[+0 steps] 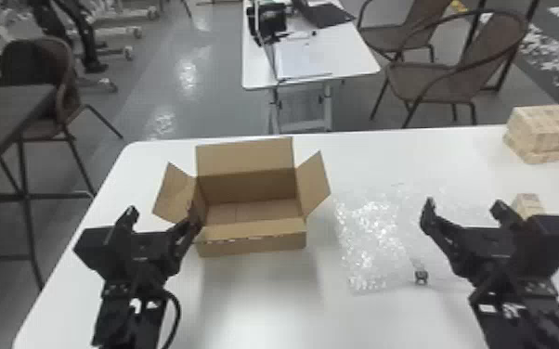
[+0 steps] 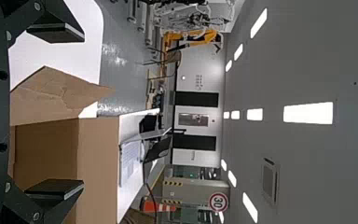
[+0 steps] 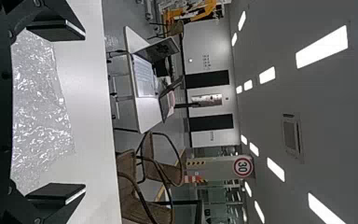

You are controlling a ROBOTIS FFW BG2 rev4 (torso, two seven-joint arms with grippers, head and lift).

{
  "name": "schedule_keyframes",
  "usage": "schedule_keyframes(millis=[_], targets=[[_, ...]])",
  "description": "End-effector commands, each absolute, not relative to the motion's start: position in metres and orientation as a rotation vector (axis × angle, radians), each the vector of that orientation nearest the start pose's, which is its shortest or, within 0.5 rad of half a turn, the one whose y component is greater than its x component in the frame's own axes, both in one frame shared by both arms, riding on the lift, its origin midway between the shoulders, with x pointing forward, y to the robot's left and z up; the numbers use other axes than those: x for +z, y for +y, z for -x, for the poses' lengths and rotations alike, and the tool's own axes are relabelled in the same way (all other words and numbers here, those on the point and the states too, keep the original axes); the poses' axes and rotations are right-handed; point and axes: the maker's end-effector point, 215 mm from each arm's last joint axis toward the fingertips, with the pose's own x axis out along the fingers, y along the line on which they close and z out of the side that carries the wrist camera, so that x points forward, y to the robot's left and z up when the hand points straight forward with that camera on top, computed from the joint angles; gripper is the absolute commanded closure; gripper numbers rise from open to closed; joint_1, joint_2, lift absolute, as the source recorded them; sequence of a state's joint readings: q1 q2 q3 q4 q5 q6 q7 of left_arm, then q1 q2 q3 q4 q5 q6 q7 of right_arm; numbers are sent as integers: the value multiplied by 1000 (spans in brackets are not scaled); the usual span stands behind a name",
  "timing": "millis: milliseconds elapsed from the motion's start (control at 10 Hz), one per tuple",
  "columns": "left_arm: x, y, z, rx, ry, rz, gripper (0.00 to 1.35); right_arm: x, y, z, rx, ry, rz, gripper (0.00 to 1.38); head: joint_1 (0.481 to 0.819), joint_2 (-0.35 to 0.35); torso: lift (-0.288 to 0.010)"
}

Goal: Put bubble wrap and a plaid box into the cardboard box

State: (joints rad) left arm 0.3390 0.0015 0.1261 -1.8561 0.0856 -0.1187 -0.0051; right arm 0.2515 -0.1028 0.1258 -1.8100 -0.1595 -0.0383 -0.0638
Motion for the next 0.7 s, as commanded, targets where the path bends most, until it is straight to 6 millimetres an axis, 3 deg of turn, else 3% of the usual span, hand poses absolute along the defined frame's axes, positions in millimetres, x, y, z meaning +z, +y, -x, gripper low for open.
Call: schedule_keyframes(millis=[0, 600], targets=[[-331, 299, -489, 116, -67, 52, 191, -344, -190, -516, 80, -3, -93, 145, 695, 124, -110], [-329, 299, -488, 112, -72, 52, 191, -343, -189, -517, 80, -5, -90, 145, 695, 119, -110]])
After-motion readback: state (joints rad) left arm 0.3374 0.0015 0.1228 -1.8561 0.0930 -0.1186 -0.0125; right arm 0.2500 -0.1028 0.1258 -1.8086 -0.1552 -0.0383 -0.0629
